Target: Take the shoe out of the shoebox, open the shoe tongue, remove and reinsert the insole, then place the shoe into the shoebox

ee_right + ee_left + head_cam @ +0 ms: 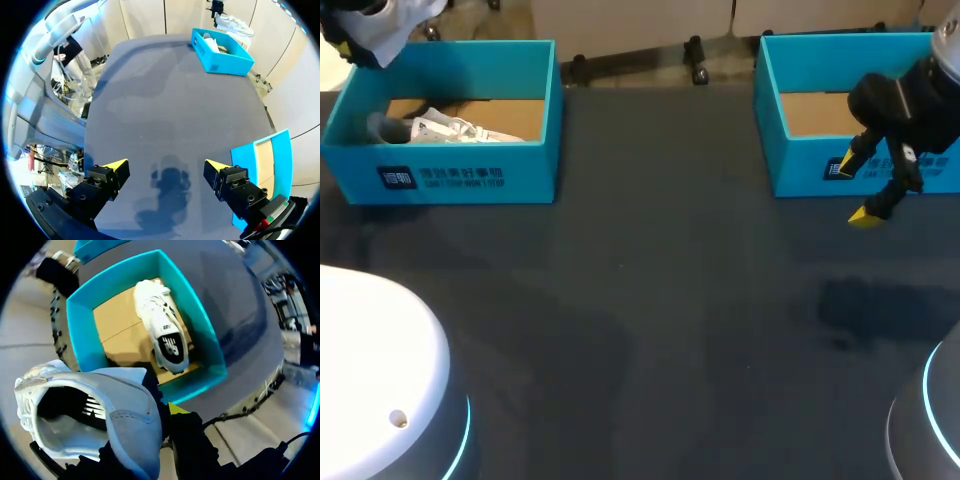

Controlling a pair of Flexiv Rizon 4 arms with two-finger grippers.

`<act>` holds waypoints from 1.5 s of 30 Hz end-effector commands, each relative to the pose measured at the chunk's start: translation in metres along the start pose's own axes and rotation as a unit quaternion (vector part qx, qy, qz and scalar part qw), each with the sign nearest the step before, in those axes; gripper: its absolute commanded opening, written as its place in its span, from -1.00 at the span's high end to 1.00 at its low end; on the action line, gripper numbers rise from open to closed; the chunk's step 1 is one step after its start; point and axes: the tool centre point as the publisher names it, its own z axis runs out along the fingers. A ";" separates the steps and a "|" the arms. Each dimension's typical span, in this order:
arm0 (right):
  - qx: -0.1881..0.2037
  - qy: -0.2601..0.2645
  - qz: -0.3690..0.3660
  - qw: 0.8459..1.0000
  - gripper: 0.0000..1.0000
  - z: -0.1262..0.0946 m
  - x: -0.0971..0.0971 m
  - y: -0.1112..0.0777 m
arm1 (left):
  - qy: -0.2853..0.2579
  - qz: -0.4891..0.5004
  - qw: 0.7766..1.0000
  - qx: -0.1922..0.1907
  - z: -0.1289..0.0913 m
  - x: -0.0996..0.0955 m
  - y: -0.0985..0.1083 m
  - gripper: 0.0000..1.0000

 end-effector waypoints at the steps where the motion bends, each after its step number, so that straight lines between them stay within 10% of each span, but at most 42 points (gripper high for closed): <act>1: 0.002 0.001 0.001 1.000 -1.00 0.001 -0.001 0.001 | -0.014 0.283 0.959 -0.010 -0.008 0.006 0.006 1.00; 7: 0.002 0.001 0.001 1.000 -1.00 0.001 -0.001 0.001 | -0.026 0.428 0.898 -0.100 -0.009 0.012 0.004 1.00; 16: 0.002 0.001 0.001 1.000 -1.00 0.001 -0.001 0.001 | -0.022 0.549 0.830 -0.095 -0.005 0.010 0.013 1.00; 45: 0.002 0.001 0.001 1.000 -1.00 0.001 -0.001 0.001 | -0.013 0.520 0.853 -0.045 0.012 -0.002 0.009 1.00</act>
